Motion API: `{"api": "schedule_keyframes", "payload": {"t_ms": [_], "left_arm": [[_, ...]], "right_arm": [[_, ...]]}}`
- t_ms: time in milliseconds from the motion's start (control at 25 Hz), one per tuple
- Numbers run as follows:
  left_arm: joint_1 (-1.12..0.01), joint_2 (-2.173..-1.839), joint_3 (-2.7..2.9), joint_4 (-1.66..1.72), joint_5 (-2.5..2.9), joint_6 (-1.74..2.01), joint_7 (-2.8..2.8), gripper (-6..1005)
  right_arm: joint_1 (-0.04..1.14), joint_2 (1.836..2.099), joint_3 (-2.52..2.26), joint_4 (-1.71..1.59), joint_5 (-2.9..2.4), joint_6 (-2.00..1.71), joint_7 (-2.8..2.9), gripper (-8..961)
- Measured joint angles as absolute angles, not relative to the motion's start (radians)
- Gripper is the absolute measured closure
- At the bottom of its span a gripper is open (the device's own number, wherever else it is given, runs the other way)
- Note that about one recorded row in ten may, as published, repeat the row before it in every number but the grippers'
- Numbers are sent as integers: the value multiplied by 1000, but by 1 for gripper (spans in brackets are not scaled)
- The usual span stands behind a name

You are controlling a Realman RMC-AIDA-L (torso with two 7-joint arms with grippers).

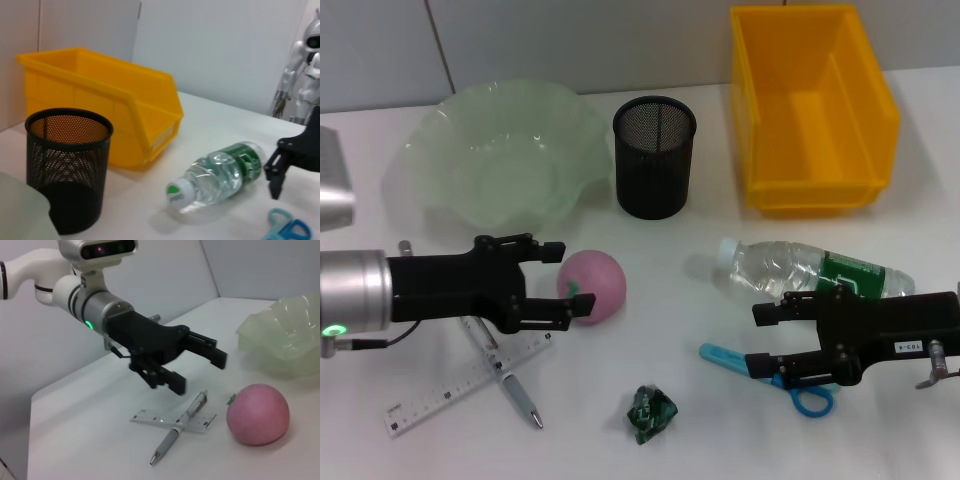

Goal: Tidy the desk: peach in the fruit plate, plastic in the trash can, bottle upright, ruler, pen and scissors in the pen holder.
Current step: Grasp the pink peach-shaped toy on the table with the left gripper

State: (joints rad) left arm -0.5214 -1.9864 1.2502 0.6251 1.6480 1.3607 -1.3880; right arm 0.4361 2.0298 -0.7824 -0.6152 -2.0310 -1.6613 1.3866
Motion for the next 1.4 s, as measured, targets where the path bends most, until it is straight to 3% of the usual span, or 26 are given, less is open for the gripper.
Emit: {"api": "schedule_keyframes", "payload": {"t_ms": [400,1400], "left_arm": [[-554,-2063,1260,652,1752,1196,-1362,229],[-577,-2068,1364,645,1756,1045,-1375,275]], "right_arm": [[437,2029,-782,-616,-2031,-1652,1387,191],[445,2029,-782,-618,-2031,-1649,1390,191]]}}
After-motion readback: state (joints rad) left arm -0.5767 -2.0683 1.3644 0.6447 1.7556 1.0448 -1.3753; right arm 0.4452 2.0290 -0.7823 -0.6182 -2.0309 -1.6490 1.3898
